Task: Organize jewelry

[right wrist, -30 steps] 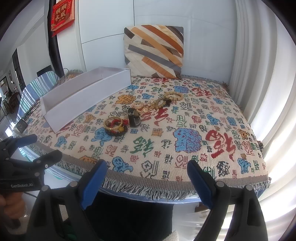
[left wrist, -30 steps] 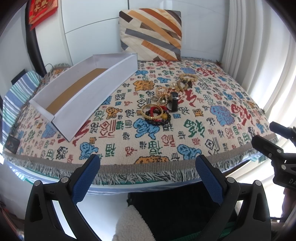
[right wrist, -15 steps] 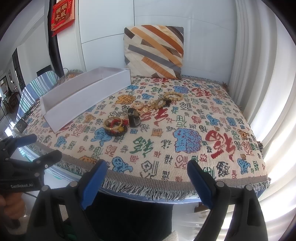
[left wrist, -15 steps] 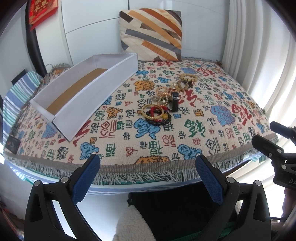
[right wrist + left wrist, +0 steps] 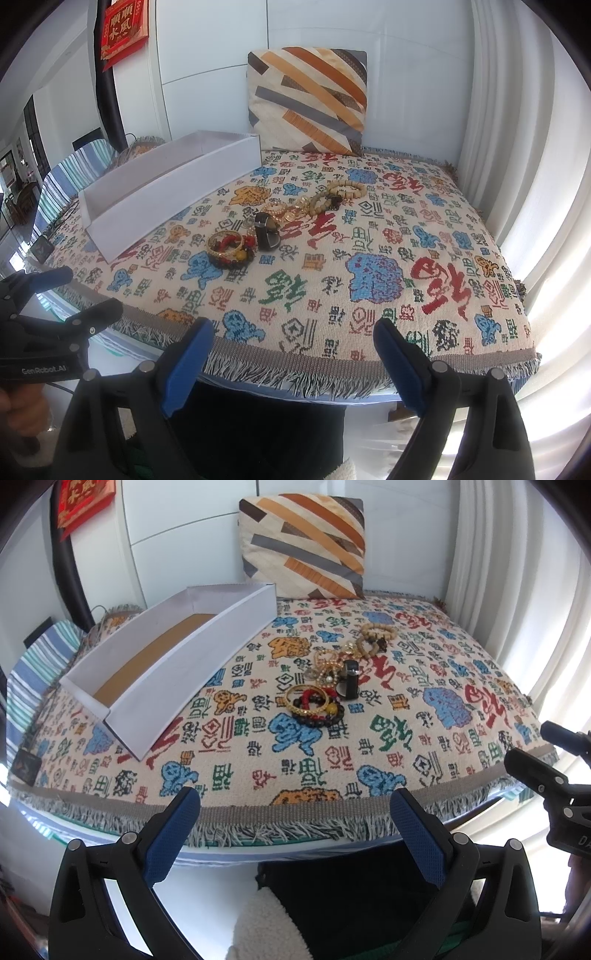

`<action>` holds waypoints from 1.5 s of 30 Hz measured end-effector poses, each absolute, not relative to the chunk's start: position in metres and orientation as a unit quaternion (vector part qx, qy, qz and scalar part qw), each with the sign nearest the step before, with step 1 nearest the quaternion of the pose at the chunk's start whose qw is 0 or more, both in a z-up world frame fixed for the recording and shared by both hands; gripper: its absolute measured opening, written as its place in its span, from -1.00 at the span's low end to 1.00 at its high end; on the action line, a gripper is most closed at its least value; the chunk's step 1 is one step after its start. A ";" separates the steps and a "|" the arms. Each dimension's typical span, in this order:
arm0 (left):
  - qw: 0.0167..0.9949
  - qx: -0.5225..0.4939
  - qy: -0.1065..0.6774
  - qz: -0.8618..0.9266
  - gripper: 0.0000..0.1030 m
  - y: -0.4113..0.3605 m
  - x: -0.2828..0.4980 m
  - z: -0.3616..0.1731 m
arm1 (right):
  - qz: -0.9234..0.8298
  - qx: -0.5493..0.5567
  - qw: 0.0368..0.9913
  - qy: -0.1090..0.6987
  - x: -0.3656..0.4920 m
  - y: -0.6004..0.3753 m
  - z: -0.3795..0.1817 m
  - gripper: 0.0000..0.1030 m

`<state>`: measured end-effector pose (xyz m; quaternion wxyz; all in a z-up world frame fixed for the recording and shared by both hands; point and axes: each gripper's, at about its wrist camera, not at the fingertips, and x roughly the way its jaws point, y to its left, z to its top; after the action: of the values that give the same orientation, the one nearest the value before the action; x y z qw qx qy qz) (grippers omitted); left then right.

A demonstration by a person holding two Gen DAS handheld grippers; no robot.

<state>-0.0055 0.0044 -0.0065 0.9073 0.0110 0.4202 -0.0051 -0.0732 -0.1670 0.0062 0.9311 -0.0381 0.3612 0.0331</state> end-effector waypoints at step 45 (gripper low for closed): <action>0.838 0.019 0.544 -0.044 0.98 0.001 0.072 -0.065 | 0.025 -0.024 0.896 0.442 0.008 -0.184 -0.034 0.76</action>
<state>0.0721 0.0012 -0.0655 0.8376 0.0187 0.5441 -0.0438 0.0081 -0.1840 -0.0336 0.8963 -0.0242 0.4421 0.0252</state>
